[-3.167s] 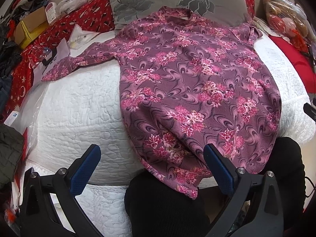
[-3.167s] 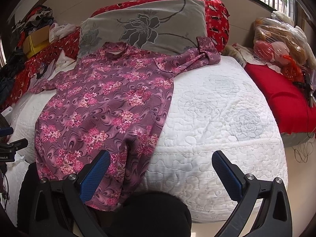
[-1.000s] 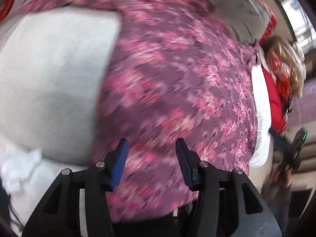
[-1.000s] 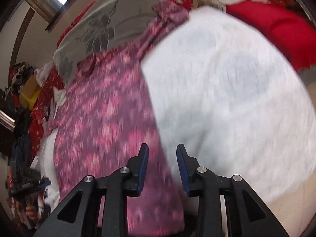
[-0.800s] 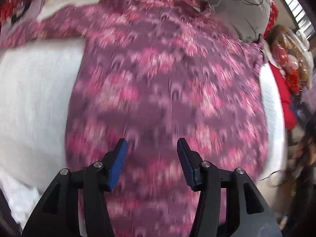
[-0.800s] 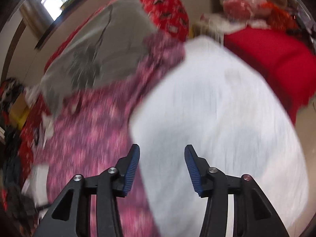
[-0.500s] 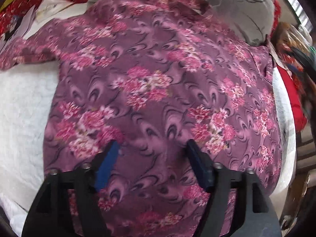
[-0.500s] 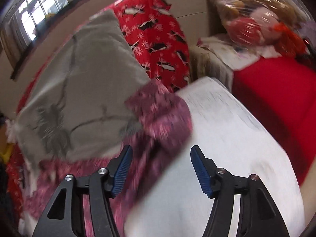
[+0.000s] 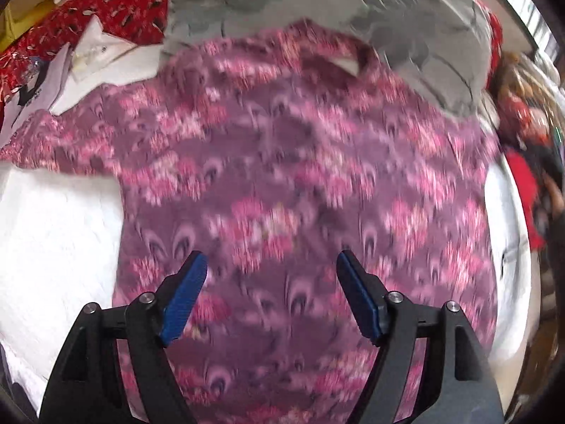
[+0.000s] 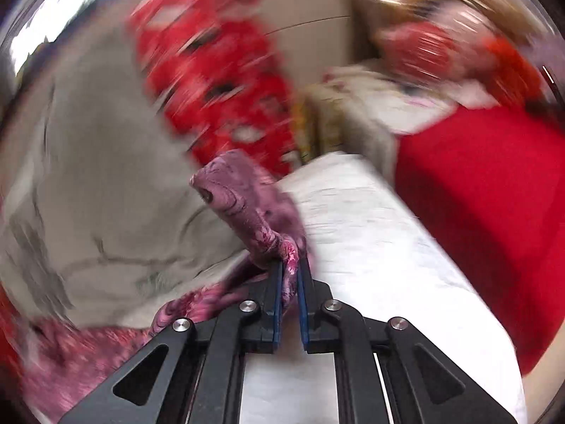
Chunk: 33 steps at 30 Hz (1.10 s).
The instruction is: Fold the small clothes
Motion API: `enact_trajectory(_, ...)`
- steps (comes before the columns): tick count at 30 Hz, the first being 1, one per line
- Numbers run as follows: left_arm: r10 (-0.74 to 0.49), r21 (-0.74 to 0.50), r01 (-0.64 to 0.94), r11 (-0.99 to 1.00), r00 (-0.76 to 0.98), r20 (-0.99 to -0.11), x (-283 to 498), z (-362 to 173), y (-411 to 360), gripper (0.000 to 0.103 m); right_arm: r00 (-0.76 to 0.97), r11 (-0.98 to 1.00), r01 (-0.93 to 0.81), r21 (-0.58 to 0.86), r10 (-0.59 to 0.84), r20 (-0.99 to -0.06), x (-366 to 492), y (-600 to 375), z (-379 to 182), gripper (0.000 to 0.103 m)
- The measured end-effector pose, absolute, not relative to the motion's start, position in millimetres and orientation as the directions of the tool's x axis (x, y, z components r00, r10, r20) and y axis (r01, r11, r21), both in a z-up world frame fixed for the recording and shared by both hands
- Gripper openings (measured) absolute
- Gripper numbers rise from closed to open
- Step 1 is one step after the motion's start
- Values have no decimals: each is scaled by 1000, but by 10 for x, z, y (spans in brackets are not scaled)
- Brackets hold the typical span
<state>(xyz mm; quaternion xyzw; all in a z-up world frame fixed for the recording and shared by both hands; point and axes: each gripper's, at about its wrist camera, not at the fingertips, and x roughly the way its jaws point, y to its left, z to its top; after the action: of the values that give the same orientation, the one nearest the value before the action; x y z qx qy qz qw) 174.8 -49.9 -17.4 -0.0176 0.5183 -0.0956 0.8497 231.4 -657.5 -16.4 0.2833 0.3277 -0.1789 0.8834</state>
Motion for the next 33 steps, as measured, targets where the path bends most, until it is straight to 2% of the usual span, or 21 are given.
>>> enact_trajectory(4,-194,-174,86,981,374,-907,1952,-362,-565,75,668,607,627,488,-97,-738,1652,-7234,-520,8)
enact_trajectory(5,-200,-184,80,980,354,-913,1970,-416,-557,75,660,562,657,503,-105,-744,1479,-7375,-593,14)
enact_trajectory(6,-211,-198,73,978,322,-923,1976,-509,-576,75,666,512,675,532,-110,-738,1312,-7511,-652,14)
enact_trajectory(10,-147,-120,102,988,331,-932,1893,-600,-701,78,794,399,575,714,-65,-604,916,-7716,-654,17)
enact_trajectory(11,-132,-100,110,989,333,-934,1880,-605,-735,79,820,413,531,740,-27,-572,958,-7703,-606,30)
enact_trajectory(12,-123,-89,115,989,334,-934,1874,-612,-759,80,830,428,502,751,6,-558,1042,-7686,-564,47)
enact_trajectory(13,-118,-85,113,990,333,-935,1870,-618,-771,81,834,440,484,756,29,-551,1150,-7648,-529,53)
enact_trajectory(15,-125,-97,101,990,329,-936,1877,-623,-776,82,833,481,449,753,80,-548,1493,-7544,-408,57)
enact_trajectory(17,-134,-110,89,990,324,-937,1916,-640,-795,82,802,515,456,726,116,-586,1857,-7438,-320,61)
enact_trajectory(21,-127,-102,94,990,320,-939,1904,-664,-832,83,619,538,626,564,96,-779,2602,-7309,-248,66)
enact_trajectory(23,-123,-99,90,991,321,-939,1906,-673,-840,84,493,561,691,455,94,-865,2867,-7263,-320,62)
enact_trajectory(25,-127,-105,86,991,315,-941,1919,-668,-839,84,481,577,702,417,48,-875,2879,-7201,-333,10)
enact_trajectory(26,-134,-114,83,990,310,-941,1947,-664,-825,84,520,568,681,463,71,-851,2852,-7201,-322,3)
enact_trajectory(28,-156,-141,70,988,303,-940,1962,-655,-758,84,706,527,561,639,99,-701,2624,-7226,-144,3)
enact_trajectory(30,-174,-168,45,985,310,-935,1953,-643,-678,84,852,565,381,732,93,-515,2209,-7219,65,3)
enact_trajectory(31,-175,-172,37,984,312,-934,1957,-647,-679,84,859,592,371,715,74,-507,2088,-7224,88,4)
enact_trajectory(33,-164,-162,33,986,317,-934,1960,-653,-680,84,827,565,415,713,92,-554,1851,-7306,-148,9)
